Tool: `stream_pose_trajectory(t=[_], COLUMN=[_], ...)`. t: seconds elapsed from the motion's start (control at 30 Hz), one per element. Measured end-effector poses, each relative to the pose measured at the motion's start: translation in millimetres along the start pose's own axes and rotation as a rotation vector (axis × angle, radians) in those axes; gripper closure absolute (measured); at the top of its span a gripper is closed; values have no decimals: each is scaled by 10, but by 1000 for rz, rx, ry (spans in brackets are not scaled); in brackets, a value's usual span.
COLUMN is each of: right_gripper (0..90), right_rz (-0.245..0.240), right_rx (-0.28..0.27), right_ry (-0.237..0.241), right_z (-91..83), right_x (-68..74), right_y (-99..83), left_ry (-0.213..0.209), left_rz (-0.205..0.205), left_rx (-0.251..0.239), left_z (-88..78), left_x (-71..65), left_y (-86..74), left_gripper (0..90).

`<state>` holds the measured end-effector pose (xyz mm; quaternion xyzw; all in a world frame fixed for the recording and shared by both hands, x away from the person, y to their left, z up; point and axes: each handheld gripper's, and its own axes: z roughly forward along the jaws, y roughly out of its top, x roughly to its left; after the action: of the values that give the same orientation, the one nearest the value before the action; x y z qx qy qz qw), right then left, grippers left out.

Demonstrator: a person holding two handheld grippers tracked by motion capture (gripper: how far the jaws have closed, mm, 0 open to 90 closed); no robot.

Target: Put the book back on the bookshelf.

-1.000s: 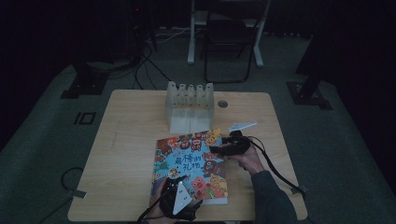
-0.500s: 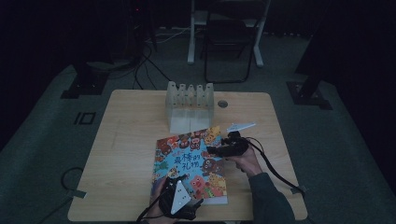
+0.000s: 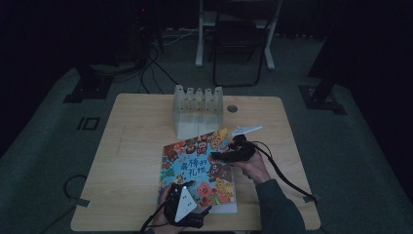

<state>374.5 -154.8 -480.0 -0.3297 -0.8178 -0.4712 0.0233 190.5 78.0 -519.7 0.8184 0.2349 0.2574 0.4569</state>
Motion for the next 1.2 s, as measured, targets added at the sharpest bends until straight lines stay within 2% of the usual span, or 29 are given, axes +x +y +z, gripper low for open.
stream_pose_trajectory(t=[0.17, 0.27, 0.3, 0.43, 0.53, 0.63, 0.73, 0.83, 0.93, 1.07, 1.13, 1.2], right_gripper=[460, 509, 524, 594, 611, 624, 628, 629, 629, 630, 629, 629], right_rz=[45, 51, 51, 104, 100, 87, 76, 76, 70, 62, 54, 50], right_rx=[6, 15, 18, 4, -10, -26, -27, -26, -29, -30, -31, -31], right_ry=[55, 53, 51, 91, 101, 105, 102, 101, 97, 92, 87, 83], right_z=[38, 46, 50, 40, 35, 22, 12, 1, -10, -24, -38, -51], right_x=[-38, -38, -41, -80, -81, -58, -43, -36, -24, -9, 9, 25], right_y=[-14, -10, -9, 3, 7, 17, 26, 22, 18, 21, 26, 28], left_ry=[-3, -10, -30, -40, -58, -102, -119, -96, -78, -83, -84, -86], left_rz=[-2, -5, -13, -4, -13, -48, -85, -117, -164, -237, -250, -291], left_rx=[2, 2, -6, -19, -17, -30, -59, -75, -68, -59, -57, -57], left_z=[4, 2, -8, -61, -91, -134, -214, -285, -312, -344, -351, -366], left_x=[2, 6, 16, 20, 41, 86, 159, 273, 405, 582, 612, 703], left_y=[2, 1, -8, -19, -24, -45, -60, -76, -115, -186, -197, -230], left_gripper=[77, 93, 93, 158, 181, 216, 261, 289, 299, 322, 330, 330])
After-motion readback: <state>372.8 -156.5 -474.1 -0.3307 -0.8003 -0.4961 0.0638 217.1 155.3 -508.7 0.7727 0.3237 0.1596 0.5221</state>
